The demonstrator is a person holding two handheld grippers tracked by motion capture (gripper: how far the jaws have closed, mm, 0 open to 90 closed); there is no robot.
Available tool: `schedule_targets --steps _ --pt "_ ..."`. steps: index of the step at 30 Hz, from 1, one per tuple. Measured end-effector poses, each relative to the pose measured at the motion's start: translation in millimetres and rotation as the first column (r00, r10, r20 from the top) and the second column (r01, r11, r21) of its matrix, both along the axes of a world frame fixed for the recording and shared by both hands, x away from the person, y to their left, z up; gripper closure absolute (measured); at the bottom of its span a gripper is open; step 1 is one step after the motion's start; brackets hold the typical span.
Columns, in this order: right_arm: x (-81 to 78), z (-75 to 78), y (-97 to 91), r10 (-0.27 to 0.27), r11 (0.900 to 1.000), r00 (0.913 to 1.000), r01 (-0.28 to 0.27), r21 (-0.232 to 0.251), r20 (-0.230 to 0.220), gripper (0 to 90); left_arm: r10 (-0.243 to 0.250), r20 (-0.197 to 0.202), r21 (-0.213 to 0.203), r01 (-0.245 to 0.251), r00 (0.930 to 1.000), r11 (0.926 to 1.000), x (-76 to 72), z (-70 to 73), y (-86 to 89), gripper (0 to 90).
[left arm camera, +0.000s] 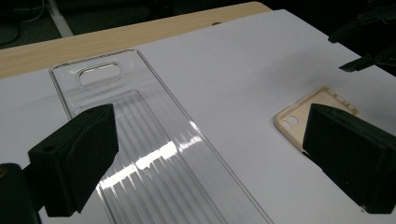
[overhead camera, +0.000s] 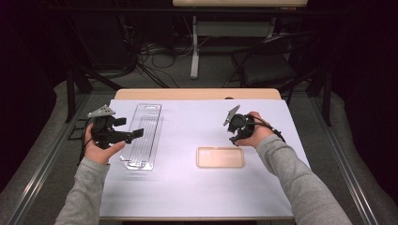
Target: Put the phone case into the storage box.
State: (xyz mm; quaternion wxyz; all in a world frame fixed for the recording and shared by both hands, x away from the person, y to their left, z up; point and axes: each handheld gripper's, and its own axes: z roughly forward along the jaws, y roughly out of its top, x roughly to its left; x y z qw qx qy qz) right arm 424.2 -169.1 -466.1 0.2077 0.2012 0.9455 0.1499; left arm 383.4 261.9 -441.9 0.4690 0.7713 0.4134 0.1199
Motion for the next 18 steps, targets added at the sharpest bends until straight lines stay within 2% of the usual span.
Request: schedule_targets --steps 5,7,10,11,14,18 --pt "2.8 -2.4 3.2 0.045 0.9988 0.999 -0.045 -0.017 0.002 42.4 0.003 0.003 -0.005 -0.003 1.0 1.0 -0.1 0.0 0.7 3.7" --pt "3.6 -2.9 5.0 0.05 0.9977 0.9987 -0.05 -0.046 -0.012 42.7 0.003 0.002 -0.002 -0.003 1.0 1.0 0.1 0.0 1.2 3.7" --pt "4.8 -4.0 9.0 0.069 0.9969 0.9969 -0.07 -0.036 -0.037 43.7 0.002 0.001 -0.001 -0.002 1.0 1.0 0.3 -0.2 1.5 3.7" --pt "5.2 -4.6 9.8 0.082 0.996 0.996 -0.084 -0.033 -0.035 43.9 0.001 0.0 0.0 -0.001 1.0 1.0 0.4 -0.1 1.6 3.7" --pt "6.0 -4.1 13.6 0.107 0.9914 0.9942 -0.108 -0.075 -0.014 44.4 0.004 -0.003 -0.003 -0.004 1.0 1.0 0.3 -0.4 1.4 3.7" --pt "7.5 -4.2 17.9 0.115 0.9891 0.9928 -0.118 -0.088 -0.031 46.3 0.004 -0.003 0.0 -0.004 1.0 1.0 0.5 -0.7 1.5 3.7"
